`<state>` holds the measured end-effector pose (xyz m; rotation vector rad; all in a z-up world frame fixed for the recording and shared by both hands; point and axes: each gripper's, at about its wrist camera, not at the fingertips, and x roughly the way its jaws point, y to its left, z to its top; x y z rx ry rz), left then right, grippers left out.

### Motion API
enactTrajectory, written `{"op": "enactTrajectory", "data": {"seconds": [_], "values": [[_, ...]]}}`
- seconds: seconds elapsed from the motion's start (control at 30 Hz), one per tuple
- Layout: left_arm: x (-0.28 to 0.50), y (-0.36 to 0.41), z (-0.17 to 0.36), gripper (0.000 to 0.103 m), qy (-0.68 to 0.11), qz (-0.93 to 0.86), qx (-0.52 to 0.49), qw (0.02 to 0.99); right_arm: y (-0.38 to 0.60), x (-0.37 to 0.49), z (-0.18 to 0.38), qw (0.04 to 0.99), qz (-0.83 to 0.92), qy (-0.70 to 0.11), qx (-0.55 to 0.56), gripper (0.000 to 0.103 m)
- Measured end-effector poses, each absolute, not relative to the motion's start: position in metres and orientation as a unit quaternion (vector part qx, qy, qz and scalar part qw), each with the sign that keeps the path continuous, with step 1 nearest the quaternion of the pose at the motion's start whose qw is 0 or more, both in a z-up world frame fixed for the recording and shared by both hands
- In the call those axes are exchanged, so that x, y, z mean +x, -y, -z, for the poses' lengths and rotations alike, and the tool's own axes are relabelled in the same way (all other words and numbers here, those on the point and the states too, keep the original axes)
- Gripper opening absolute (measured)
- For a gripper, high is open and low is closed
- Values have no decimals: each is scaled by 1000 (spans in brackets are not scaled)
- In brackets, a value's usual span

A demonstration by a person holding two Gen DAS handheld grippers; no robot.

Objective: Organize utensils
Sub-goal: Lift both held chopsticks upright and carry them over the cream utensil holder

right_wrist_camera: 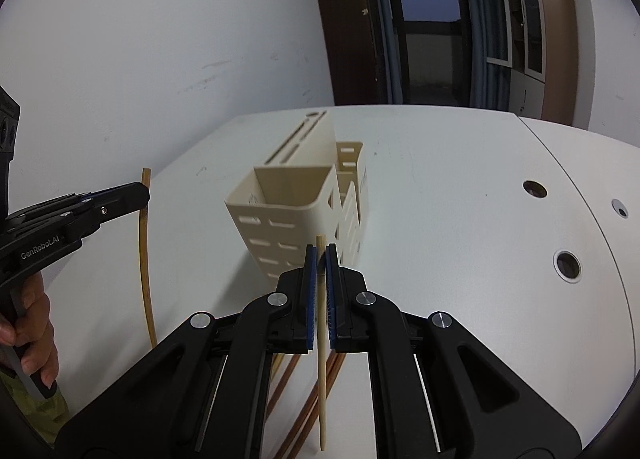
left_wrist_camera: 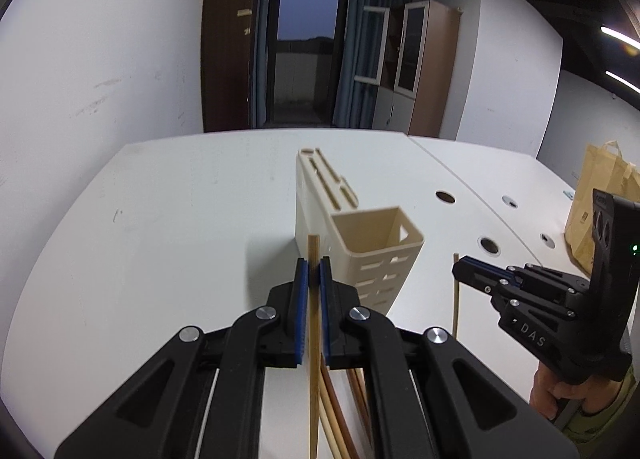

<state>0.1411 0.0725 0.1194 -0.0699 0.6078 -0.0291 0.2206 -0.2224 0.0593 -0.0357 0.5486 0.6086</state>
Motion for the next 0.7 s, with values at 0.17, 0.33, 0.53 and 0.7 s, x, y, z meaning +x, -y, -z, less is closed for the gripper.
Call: {"op": "enactTrajectory", "data": {"seconds": [0.17,0.33,0.53,0.7], "values": [[133,-62,-143,6,-241,-6,-15,970,223,222,-76,919,-310,-243,-16,4],[129,-54,-164,6,-194,-2,-10,981,225,219,-98,923,-325,-207,-9,4],[123,-46,-184,6,-129,3,-12,992,232,207,-129,933,-337,-126,14,4],[123,-49,-195,6,-87,9,-35,996,236,206,-143,941,-332,-66,23,4]]}}
